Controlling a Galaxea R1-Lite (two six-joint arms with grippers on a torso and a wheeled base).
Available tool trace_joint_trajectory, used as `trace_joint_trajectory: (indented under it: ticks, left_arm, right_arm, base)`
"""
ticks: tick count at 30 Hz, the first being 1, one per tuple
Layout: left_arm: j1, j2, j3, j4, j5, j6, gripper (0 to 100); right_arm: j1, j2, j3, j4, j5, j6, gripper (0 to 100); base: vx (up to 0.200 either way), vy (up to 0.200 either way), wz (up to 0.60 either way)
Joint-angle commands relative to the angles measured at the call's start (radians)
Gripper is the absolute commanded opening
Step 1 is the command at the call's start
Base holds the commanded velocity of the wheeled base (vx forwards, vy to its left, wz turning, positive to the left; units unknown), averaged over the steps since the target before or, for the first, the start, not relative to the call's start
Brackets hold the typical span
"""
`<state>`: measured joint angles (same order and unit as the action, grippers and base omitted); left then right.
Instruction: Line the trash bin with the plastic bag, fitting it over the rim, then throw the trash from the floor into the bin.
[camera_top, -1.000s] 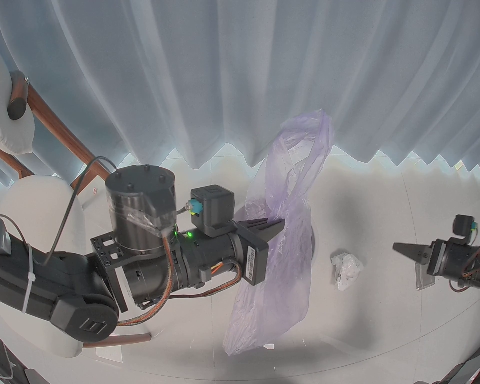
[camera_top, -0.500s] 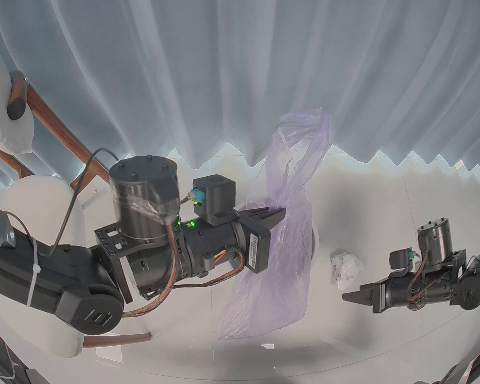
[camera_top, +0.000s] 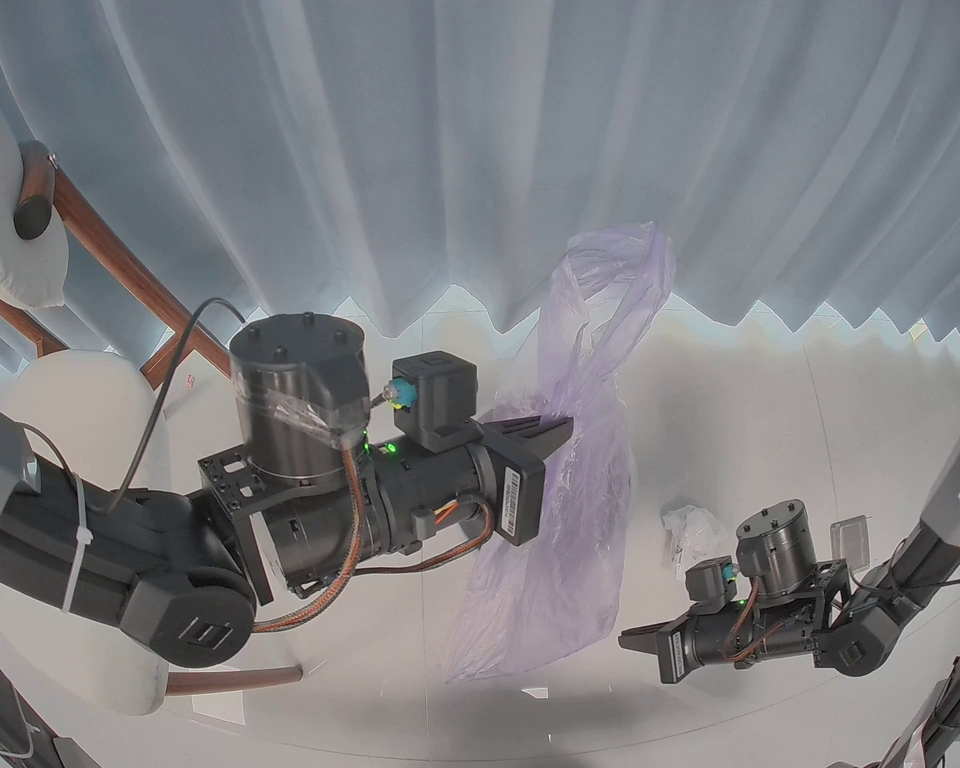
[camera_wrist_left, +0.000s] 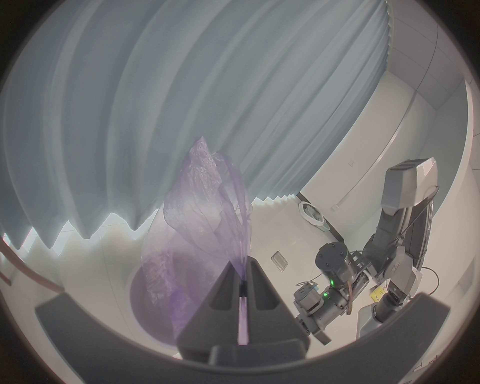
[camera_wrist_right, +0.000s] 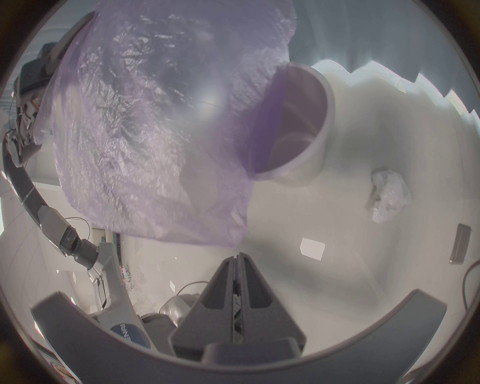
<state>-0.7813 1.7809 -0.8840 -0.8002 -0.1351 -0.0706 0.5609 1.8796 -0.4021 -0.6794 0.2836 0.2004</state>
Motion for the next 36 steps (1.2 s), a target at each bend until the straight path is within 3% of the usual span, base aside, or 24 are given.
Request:
trace_joint_trajectory:
  ticks: [1, 5, 6, 10, 12, 20, 25, 28, 36]
  left_arm:
    - [0.000, 0.008, -0.001, -0.002, 0.000, -0.001, 0]
    - [0.000, 0.006, -0.003, -0.004, 0.000, -0.005, 0]
    - [0.000, 0.006, -0.006, -0.005, 0.000, -0.005, 0]
    - [0.000, 0.008, -0.007, -0.007, -0.003, -0.003, 0]
    - [-0.001, 0.011, -0.010, -0.011, -0.003, -0.003, 0]
    - [-0.001, 0.037, -0.059, -0.011, 0.000, -0.006, 0]
    - [-0.007, 0.045, -0.055, -0.008, 0.002, -0.005, 0]
    - [-0.009, 0.055, -0.055, -0.007, 0.002, -0.005, 0]
    - [-0.012, 0.080, -0.055, -0.001, 0.014, -0.001, 0]
  right_arm:
    - [0.021, 0.167, -0.035, -0.163, -0.003, 0.010, 0]
    - [0.016, 0.210, -0.099, -0.322, -0.004, 0.077, 0]
    - [0.016, 0.211, -0.150, -0.373, -0.008, 0.155, 0]
    - [0.013, 0.194, -0.262, -0.384, -0.043, 0.289, 0]
    - [-0.012, 0.196, -0.320, -0.384, -0.075, 0.315, 0]
    - [-0.058, 0.265, -0.552, -0.371, -0.175, 0.309, 0]
    - [-0.055, 0.362, -0.604, -0.379, -0.261, 0.188, 0]
    - [-0.049, 0.395, -0.604, -0.401, -0.267, 0.128, 0]
    - [0.007, 0.397, -0.561, -0.312, -0.268, 0.120, 0]
  base:
    - [0.000, 0.000, 0.00]
    - [0.000, 0.000, 0.00]
    - [0.000, 0.000, 0.00]
    - [0.000, 0.000, 0.00]
    - [0.000, 0.000, 0.00]
    - [0.000, 0.000, 0.00]
    - [0.000, 0.000, 0.00]
    - [0.000, 0.000, 0.00]
    - [0.000, 0.000, 0.00]
